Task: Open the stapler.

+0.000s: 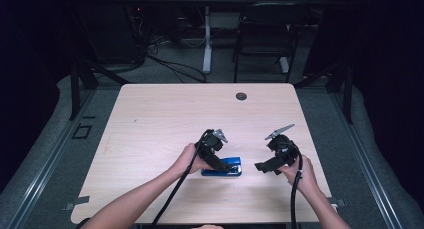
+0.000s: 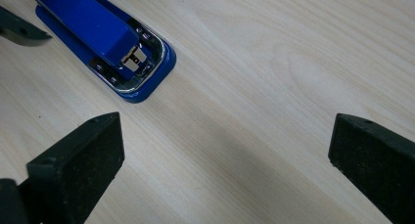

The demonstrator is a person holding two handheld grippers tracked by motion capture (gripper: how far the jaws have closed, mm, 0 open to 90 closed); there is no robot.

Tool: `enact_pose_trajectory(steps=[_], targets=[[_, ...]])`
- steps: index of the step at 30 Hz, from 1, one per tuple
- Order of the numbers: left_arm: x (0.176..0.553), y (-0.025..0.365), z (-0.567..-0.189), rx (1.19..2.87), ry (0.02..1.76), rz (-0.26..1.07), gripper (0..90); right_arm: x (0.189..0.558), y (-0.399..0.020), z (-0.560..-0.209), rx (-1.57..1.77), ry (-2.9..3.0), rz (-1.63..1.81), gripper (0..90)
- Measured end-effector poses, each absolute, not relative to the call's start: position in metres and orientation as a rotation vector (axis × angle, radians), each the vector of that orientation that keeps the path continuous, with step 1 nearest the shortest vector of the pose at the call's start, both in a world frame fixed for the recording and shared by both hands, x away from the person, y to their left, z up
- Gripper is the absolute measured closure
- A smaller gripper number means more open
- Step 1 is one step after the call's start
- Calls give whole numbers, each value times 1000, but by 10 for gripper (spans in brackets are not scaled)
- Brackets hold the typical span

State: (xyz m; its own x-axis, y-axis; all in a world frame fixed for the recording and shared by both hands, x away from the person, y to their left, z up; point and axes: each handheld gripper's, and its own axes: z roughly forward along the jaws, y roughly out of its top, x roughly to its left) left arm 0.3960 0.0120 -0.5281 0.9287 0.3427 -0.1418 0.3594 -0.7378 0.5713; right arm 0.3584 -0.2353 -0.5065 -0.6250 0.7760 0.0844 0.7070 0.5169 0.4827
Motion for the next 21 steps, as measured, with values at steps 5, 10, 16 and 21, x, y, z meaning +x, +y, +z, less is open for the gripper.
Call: enact_pose_trajectory(steps=[5, 10, 16, 21], targets=[[393, -4, -532, 2477, 434, -38, 229, 358, -233, -508, 1287, 2617, 730, 0], [391, -12, -535, 2492, 391, -29, 356, 358, -235, -509, 1287, 2622, 722, 0], [390, -17, -538, 2491, 364, -20, 454, 358, -234, -509, 1296, 2625, 728, 3], [389, -20, -539, 2489, 341, -9, 539, 358, -234, -510, 1299, 2629, 717, 9]])
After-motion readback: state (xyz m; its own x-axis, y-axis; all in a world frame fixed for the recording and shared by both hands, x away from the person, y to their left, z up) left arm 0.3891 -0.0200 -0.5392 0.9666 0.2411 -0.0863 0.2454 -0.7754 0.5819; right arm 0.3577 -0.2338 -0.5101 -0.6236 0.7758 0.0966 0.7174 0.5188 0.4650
